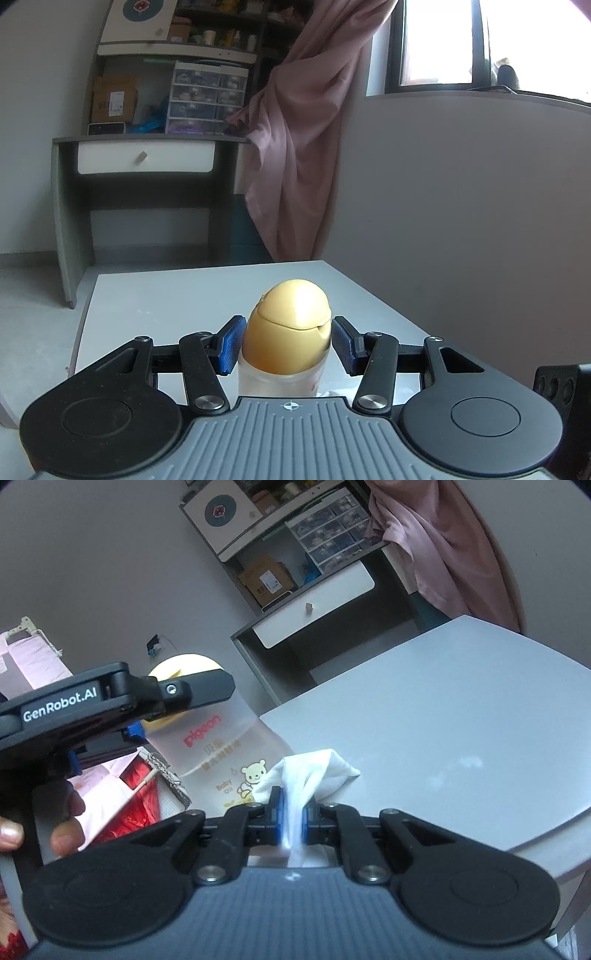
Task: Clean container
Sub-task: 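Rub the white cloth along the bottle's lower body with the right gripper, then wipe the bottle's printed side with the right gripper's cloth while the left gripper holds it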
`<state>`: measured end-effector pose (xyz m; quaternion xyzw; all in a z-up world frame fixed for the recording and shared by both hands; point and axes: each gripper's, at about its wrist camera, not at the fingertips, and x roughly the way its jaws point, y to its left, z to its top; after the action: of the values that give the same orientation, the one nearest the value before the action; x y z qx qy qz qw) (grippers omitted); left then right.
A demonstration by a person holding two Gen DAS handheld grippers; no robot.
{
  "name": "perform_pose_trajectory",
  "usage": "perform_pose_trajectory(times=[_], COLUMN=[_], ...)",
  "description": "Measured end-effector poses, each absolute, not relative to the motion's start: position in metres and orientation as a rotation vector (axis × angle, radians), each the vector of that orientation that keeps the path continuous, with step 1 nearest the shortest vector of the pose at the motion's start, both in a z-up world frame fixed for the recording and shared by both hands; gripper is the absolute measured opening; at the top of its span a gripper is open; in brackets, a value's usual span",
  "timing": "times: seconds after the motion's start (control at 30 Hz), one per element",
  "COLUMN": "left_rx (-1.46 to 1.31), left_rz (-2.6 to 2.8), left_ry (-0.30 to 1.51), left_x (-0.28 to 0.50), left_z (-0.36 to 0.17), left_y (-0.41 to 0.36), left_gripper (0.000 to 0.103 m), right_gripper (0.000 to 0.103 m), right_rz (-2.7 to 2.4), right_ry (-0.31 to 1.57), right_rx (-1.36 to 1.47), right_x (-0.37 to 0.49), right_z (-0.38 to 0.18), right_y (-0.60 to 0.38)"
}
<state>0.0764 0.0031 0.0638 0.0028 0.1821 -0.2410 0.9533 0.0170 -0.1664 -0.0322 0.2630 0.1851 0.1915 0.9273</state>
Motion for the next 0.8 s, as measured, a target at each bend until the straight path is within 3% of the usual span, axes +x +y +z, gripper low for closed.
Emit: perform_pose_trajectory(times=[0.43, 0.8], left_rx=[-0.003, -0.001], left_rz=[-0.49, -0.499], left_ry=[0.366, 0.364], left_x=[0.073, 0.073], left_z=[0.063, 0.064], left_y=[0.007, 0.01], left_gripper=[0.052, 0.052], right_gripper=[0.01, 0.01], right_rz=[0.465, 0.469], right_ry=[0.256, 0.372], right_rx=[0.5, 0.491], right_x=[-0.002, 0.019], right_z=[0.008, -0.003], right_y=[-0.13, -0.115])
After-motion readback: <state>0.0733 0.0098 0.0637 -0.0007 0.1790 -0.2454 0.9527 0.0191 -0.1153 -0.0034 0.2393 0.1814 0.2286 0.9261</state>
